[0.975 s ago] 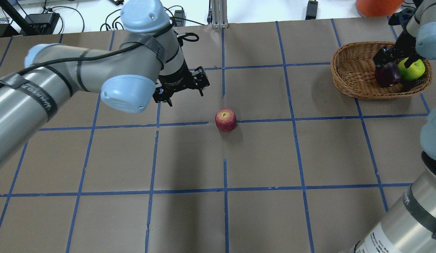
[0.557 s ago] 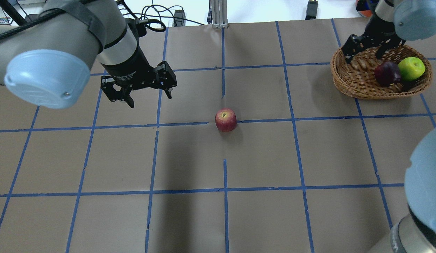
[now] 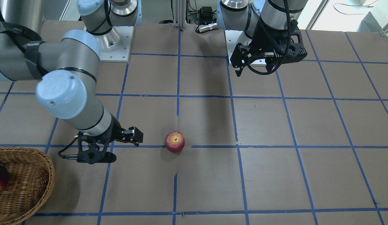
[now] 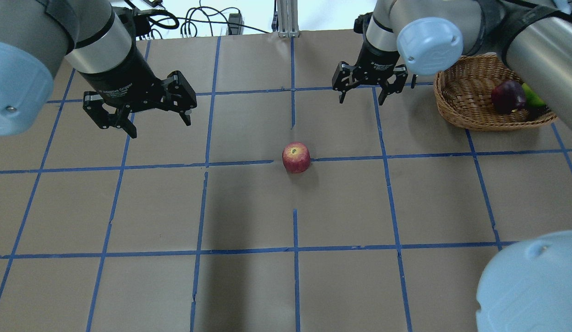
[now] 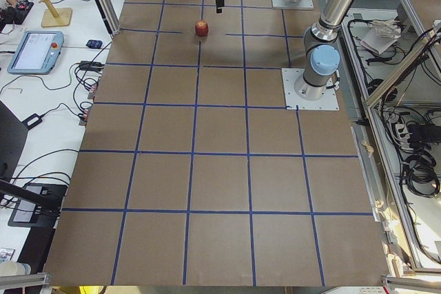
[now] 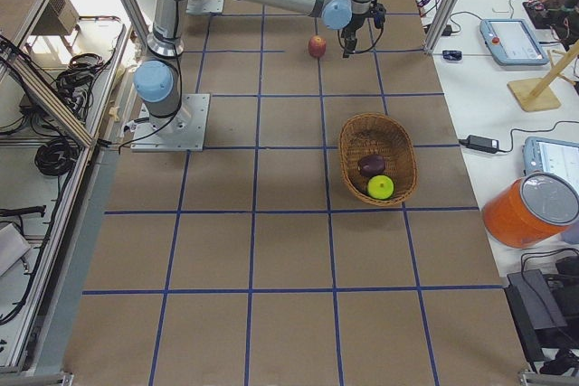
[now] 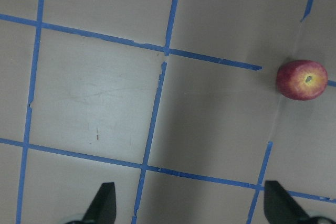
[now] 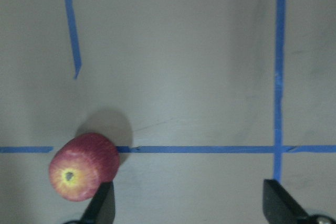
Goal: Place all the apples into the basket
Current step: 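Move the right gripper over the red apple while the left gripper withdraws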
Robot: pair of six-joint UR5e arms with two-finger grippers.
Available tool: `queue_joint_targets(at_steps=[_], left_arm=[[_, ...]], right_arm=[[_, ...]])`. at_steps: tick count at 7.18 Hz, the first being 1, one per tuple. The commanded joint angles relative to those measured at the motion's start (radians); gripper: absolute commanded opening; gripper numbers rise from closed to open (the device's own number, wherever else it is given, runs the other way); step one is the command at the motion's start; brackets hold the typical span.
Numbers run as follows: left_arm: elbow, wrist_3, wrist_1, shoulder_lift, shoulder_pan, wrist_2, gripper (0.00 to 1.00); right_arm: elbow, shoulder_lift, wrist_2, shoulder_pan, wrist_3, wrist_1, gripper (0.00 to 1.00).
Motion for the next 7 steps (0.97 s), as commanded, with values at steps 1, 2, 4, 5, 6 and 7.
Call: queue_joint_targets(at_steps=[1,2,4,5,6,7], left_arm=[[-0.005,0.003,0.049,-0.001,0.008,0.001,1.0],[-0.008,0.003,0.055,0.001,0.008,0.001,1.0],[-0.008,0.003,0.061,-0.001,0.009,0.001,1.0],[-0.008,0.005,0.06,-0.001,0.009,0.001,1.0],[-0.008,0.005,0.061,-0.001,0.009,0.001,1.0],[-0.008,0.005,0.061,-0.001,0.011,0.001,1.0]], right_arm=[[0.095,0.016,0.063,0.089,0.198,-0.078,1.0],[0.115,0.04,0.061,0.124,0.235,-0.132,1.0],[0.115,0.094,0.061,0.164,0.28,-0.16,1.0],[0.114,0.109,0.06,0.168,0.28,-0.165,1.0],[0.114,0.12,0.061,0.168,0.278,-0.165,1.0],[0.112,0.128,0.095,0.168,0.278,-0.166,1.0]])
